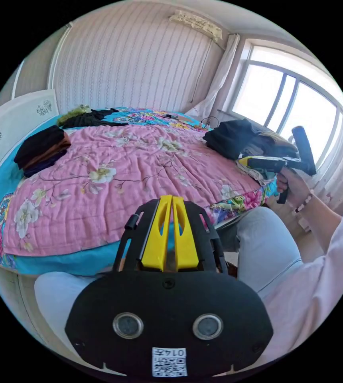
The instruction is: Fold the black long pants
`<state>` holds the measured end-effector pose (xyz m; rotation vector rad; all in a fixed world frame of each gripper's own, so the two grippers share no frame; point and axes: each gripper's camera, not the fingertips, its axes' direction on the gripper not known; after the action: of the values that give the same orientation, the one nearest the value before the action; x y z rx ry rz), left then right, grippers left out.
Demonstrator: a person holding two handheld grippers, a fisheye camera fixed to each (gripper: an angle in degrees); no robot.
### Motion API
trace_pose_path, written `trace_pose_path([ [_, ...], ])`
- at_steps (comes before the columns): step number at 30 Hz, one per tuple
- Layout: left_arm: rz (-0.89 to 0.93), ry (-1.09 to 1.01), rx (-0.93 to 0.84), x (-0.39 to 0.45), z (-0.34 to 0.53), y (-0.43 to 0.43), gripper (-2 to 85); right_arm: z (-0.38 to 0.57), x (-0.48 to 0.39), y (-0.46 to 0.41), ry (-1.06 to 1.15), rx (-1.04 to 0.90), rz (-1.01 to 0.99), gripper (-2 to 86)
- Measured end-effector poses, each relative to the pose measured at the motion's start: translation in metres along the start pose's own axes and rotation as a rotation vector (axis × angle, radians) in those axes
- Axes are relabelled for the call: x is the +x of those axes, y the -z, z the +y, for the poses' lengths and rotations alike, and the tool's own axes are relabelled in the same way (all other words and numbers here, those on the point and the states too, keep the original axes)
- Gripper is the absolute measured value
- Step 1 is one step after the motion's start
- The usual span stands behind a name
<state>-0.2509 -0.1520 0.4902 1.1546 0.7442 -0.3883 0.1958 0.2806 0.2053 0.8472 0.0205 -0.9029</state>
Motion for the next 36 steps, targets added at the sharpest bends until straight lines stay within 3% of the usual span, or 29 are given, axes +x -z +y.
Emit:
trace_pose_path([
  [2, -0.014, 0.018, 0.032, -0.014, -0.001, 0.012, -0.9, -0.012, -0.019, -0.01, 0.048, -0.017, 0.016, -0.6],
  [8, -0.108, 0.166, 0.096, -0.092, 0.003, 0.059, -0.7, -0.038, -0.07, -0.07, 0.122, -0.073, -0.203, 0.4],
  [13, -0.166, 0.322, 0.17, -0.19, 0.0, 0.102, 0.6, -0.076, -0.127, -0.138, 0.25, -0.136, -0.246, 8.5],
  [18, -0.356, 0.361, 0.226, -0.302, -0.032, 0.138, 11.8, -0.147, -0.196, -0.21, 0.475, -0.121, -0.278, 11.5],
  [24, -0.464, 0.409, 0.243, -0.431, -0.085, 0.152, 15.2, -0.25, -0.253, -0.275, 0.588, -0.016, -0.324, 12.3],
  [31, -0.329, 0.579, 0.157, -0.55, -0.142, 0.129, 15.7, -0.353, -0.29, -0.367, 0.487, 0.059, -0.22, 15.5],
  [33, -0.205, 0.622, 0.108, -0.575, -0.155, 0.12, 13.6, -0.379, -0.294, -0.407, 0.379, -0.004, -0.221, 14.9],
  [36, -0.218, 0.606, 0.12, -0.58, -0.164, 0.122, 6.6, -0.397, -0.289, -0.447, 0.251, -0.172, -0.274, 10.6],
])
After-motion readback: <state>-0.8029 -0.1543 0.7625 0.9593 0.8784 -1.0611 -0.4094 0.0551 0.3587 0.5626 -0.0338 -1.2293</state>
